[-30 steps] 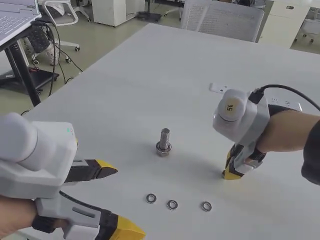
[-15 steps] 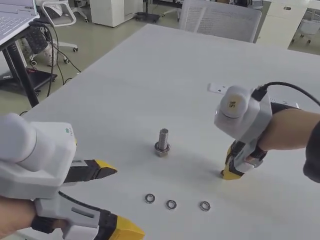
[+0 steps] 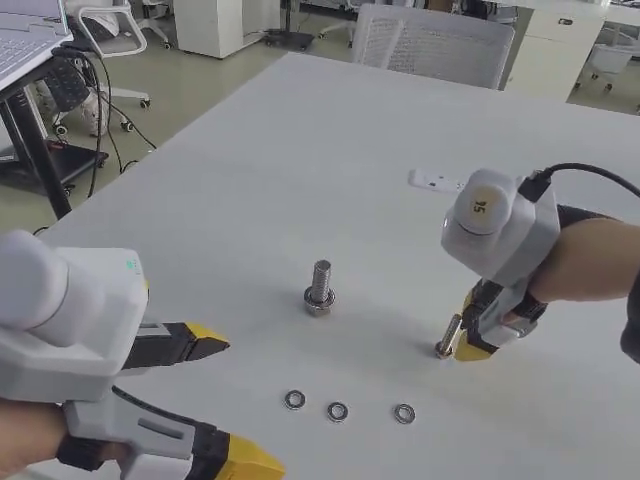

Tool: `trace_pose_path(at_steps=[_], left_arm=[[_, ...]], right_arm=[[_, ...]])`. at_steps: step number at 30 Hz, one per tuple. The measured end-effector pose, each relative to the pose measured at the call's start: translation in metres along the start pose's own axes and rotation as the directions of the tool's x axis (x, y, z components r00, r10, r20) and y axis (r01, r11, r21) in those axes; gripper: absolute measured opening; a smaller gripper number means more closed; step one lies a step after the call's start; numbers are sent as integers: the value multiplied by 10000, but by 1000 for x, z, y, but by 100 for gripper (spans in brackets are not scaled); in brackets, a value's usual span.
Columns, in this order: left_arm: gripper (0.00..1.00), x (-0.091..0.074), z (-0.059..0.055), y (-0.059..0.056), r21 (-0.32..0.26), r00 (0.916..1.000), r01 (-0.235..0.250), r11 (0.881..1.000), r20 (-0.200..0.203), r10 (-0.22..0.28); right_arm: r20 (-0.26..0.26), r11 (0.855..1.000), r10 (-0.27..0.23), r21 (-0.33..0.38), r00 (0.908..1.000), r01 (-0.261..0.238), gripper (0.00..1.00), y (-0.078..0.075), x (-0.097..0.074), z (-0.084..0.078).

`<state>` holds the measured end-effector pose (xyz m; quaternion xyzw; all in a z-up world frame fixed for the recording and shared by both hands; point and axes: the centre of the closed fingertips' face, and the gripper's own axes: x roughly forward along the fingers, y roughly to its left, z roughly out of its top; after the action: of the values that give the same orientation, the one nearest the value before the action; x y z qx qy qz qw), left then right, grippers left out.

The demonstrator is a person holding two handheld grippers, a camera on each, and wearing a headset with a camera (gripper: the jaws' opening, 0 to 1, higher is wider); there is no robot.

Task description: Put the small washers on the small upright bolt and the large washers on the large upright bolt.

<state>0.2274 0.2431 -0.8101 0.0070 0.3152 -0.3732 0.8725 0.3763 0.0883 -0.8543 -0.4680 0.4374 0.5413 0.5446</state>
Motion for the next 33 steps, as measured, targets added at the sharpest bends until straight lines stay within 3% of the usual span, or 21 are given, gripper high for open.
trace_pose_path(at_steps=[14, 33], left_arm=[[82, 0, 3, 0, 68, 10000, 25, 10000, 7, -25], [81, -1, 7, 1, 203, 9999, 67, 9998, 118, -69]], right_arm=[[110, 9995, -126, 287, 9999, 122, 26, 3, -9, -13], [339, 9990, -105, 444, 9994, 90, 26, 28, -17, -14]])
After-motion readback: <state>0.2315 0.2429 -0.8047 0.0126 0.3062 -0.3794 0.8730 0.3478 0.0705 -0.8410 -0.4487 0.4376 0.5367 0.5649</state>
